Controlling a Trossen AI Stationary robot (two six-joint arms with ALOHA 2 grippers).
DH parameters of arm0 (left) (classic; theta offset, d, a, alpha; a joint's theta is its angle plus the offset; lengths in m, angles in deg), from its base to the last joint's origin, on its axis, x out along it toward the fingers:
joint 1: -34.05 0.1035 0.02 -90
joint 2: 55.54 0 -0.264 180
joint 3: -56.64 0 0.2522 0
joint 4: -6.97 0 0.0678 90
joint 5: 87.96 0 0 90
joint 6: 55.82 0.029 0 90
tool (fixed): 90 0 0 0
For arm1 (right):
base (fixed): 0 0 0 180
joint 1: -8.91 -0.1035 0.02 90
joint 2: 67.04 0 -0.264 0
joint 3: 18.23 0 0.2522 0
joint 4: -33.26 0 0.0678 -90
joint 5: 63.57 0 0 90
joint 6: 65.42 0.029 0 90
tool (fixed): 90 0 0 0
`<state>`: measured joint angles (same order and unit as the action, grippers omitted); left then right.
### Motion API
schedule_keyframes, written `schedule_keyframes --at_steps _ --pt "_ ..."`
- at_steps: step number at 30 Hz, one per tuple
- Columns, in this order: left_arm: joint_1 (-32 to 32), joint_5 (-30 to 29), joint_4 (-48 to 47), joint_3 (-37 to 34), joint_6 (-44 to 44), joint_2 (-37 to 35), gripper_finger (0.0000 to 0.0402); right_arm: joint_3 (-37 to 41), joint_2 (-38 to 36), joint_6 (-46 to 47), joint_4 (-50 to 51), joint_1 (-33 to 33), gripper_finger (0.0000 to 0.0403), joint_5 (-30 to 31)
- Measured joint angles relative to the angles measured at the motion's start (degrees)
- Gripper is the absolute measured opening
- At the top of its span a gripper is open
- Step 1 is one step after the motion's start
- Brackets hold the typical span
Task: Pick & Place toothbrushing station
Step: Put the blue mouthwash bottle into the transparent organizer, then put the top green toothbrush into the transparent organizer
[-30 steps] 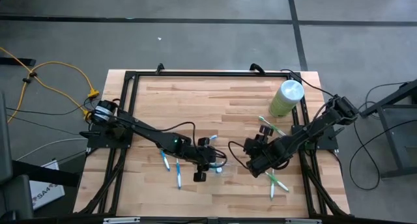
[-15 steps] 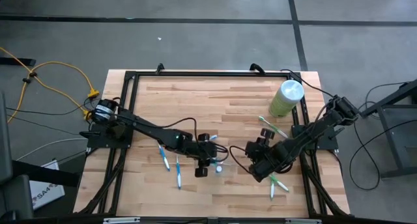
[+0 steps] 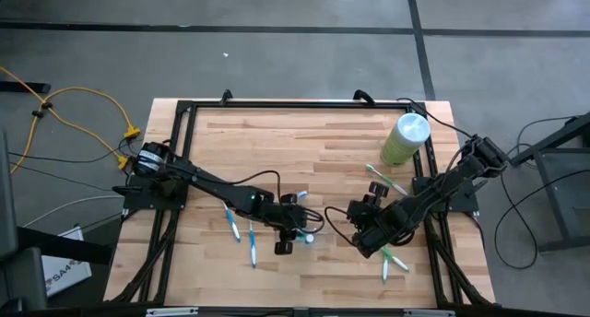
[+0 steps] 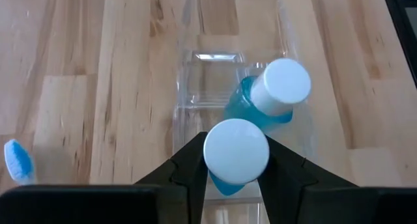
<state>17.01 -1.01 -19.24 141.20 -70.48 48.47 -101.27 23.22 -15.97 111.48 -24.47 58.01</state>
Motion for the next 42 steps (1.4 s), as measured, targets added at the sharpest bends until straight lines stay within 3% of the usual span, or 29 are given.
schedule_keyframes --at_steps 18,23,31,38,42 --pt "-0.32 0.02 0.88 -0.01 1.54 0.42 0.0137 0.00 0.00 0.01 0.01 0.00 0.0142 -0.14" --pt "-1.61 -0.22 2.79 -0.02 5.63 0.42 0.0138 0.00 0.00 -0.04 0.01 0.00 0.0142 -0.16" --pt "-2.80 -4.91 3.19 -0.09 8.92 -3.05 0.0139 0.00 0.00 -0.13 0.03 0.00 0.0142 -0.15" --pt "-1.74 -5.48 2.55 -0.09 10.67 -5.26 0.0139 0.00 0.00 -0.11 0.03 0.00 0.0142 -0.16" --pt "-1.73 -9.66 -0.97 -0.09 10.93 -7.41 0.0139 0.00 0.00 -0.05 0.05 0.00 0.0142 -0.17"
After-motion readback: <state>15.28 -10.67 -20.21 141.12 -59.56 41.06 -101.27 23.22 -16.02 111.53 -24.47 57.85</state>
